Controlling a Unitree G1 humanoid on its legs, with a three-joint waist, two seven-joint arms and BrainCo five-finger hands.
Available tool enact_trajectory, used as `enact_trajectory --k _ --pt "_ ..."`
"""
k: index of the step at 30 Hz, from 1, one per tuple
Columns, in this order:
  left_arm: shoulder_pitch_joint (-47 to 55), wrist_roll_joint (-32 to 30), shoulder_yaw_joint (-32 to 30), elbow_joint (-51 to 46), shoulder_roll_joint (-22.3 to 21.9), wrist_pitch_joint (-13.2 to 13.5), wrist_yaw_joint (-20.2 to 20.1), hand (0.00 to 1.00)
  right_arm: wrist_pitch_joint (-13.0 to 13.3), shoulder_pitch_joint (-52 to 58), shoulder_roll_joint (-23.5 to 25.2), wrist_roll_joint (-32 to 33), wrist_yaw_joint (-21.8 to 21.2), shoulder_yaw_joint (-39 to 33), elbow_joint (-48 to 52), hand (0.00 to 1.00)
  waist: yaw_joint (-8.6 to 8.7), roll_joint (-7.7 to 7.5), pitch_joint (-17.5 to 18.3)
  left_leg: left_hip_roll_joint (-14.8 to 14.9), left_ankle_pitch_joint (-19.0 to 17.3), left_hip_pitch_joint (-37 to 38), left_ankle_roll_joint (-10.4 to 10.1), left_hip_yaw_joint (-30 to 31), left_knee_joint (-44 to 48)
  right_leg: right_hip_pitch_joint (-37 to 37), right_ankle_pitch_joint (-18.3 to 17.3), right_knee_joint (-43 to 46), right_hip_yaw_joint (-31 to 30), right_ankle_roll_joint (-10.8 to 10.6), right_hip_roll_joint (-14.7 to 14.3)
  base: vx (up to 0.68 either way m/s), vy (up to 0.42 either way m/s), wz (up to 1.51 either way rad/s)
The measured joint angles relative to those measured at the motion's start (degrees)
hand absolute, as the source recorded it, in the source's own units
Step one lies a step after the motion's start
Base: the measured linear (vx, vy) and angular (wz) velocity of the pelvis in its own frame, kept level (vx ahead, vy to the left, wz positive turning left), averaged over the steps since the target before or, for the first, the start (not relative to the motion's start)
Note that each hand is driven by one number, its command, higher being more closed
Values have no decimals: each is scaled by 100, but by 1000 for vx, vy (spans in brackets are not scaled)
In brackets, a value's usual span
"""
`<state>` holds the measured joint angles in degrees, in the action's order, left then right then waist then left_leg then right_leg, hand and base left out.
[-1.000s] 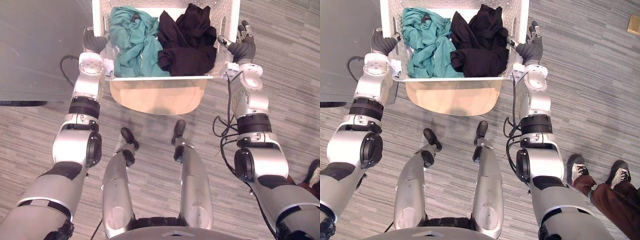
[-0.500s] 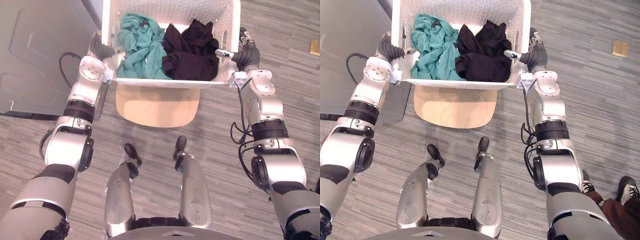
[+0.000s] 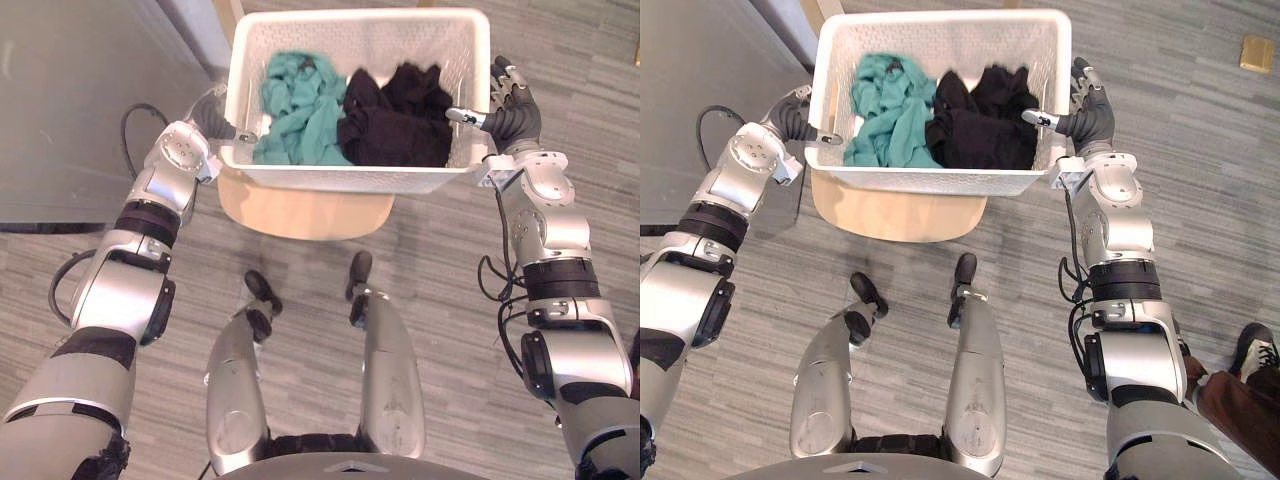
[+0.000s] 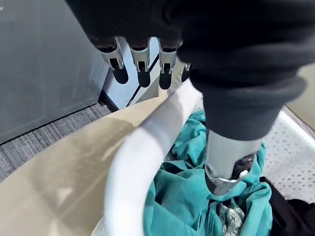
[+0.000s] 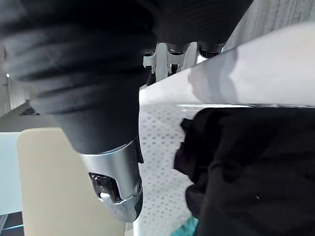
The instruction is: Pick up the laundry basket with both hands and put the clothes into the washing machine.
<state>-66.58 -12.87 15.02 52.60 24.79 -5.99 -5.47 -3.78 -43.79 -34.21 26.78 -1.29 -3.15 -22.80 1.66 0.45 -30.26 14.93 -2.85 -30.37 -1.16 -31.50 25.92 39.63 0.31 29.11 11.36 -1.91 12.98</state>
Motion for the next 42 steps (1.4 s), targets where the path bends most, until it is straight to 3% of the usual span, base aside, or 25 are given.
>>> enact_trajectory --k 4,9,19,24,35,42 --pt "-107 39 96 -158 170 123 11 0 58 453 14 57 10 -140 572 0 -42 1 -1 77 -82 -165 14 25 166 96 0 19 6 0 -28 0 0 0" --pt "-120 251 108 -730 497 601 133 0 131 790 193 89 2 -142 717 0 -51 1 -1 93 -172 -196 36 14 219 105 6 -6 -1 4 -32 14 -1 -1" --pt "-116 257 121 -744 519 603 432 0 264 781 190 107 53 -145 730 0 -72 3 0 100 -131 -86 49 76 233 -38 -23 32 47 5 -25 64 -17 2" --pt "156 564 70 -1391 520 718 657 0 342 1136 102 277 30 -139 1086 0 -134 6 3 56 -183 317 31 156 131 -466 -161 91 135 14 29 9 -39 8" --pt "267 706 238 -1378 775 718 492 0 359 1236 -275 311 -127 97 1081 0 -119 13 8 129 -58 557 42 -113 9 -652 -181 30 200 11 51 35 -27 3" --pt "270 710 363 -1378 819 725 466 0 358 1407 -266 206 -142 127 637 0 -137 14 9 216 -96 87 58 -36 257 -231 -201 209 212 32 45 6 -5 3"
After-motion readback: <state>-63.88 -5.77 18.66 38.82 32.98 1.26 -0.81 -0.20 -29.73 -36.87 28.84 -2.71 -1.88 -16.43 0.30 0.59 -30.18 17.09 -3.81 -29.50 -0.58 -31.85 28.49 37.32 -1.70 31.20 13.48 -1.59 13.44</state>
